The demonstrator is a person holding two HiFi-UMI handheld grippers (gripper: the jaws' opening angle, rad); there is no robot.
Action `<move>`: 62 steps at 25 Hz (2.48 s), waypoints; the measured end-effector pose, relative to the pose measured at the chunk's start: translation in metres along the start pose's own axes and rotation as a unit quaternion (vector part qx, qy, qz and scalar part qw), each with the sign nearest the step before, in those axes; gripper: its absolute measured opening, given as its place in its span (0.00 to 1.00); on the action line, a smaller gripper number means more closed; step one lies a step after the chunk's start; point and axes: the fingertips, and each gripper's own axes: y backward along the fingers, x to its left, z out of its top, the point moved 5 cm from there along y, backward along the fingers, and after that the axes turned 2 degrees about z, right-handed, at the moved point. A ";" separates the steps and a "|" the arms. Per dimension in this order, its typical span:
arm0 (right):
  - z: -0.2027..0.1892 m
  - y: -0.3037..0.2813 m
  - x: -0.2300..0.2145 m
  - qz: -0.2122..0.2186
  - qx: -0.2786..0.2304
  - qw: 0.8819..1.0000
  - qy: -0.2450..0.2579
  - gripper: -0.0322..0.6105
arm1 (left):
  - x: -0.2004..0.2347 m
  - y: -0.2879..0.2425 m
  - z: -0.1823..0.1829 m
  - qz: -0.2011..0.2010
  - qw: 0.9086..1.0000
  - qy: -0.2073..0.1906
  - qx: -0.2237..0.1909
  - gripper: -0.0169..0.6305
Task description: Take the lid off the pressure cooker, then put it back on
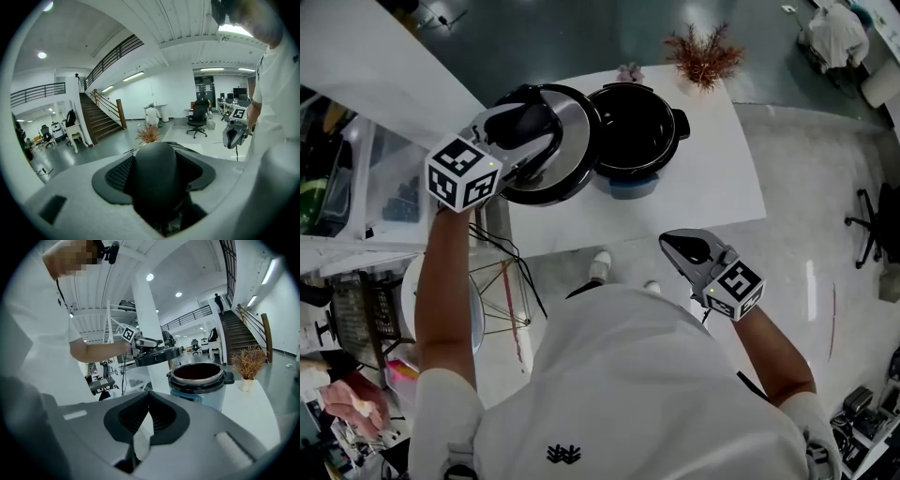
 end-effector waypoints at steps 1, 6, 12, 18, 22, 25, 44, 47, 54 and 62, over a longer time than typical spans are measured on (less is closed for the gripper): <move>0.000 -0.002 0.001 0.007 0.002 1.000 0.002 0.07 | 0.000 0.007 -0.004 0.008 1.000 0.006 0.001 0.48; 0.001 -0.015 0.008 0.043 0.010 0.999 0.014 0.07 | -0.002 0.039 -0.031 0.049 0.998 0.026 0.015 0.48; 0.000 -0.028 0.014 0.071 0.017 0.997 0.020 0.07 | -0.005 0.063 -0.062 0.083 0.995 0.045 0.032 0.48; 0.001 -0.037 0.019 0.091 0.026 0.995 0.025 0.07 | -0.010 0.079 -0.085 0.104 0.992 0.061 0.044 0.48; 0.001 -0.043 0.020 0.101 0.031 0.994 0.027 0.07 | -0.012 0.083 -0.097 0.114 0.990 0.069 0.048 0.48; 0.001 -0.049 0.022 0.107 0.035 0.993 0.028 0.07 | -0.014 0.084 -0.106 0.117 0.989 0.076 0.050 0.48; 0.001 -0.064 0.023 0.084 0.050 0.995 0.015 0.07 | -0.021 0.054 -0.177 0.129 0.983 0.114 0.063 0.48; 0.001 -0.065 0.020 0.075 0.052 0.996 0.011 0.07 | -0.021 0.046 -0.190 0.131 0.982 0.115 0.068 0.48; 0.000 -0.069 0.020 0.056 0.056 0.997 0.005 0.07 | -0.021 0.023 -0.218 0.138 0.979 0.127 0.075 0.48; 0.002 -0.076 0.018 0.040 0.063 0.997 -0.004 0.07 | -0.020 0.000 -0.243 0.138 0.978 0.138 0.080 0.48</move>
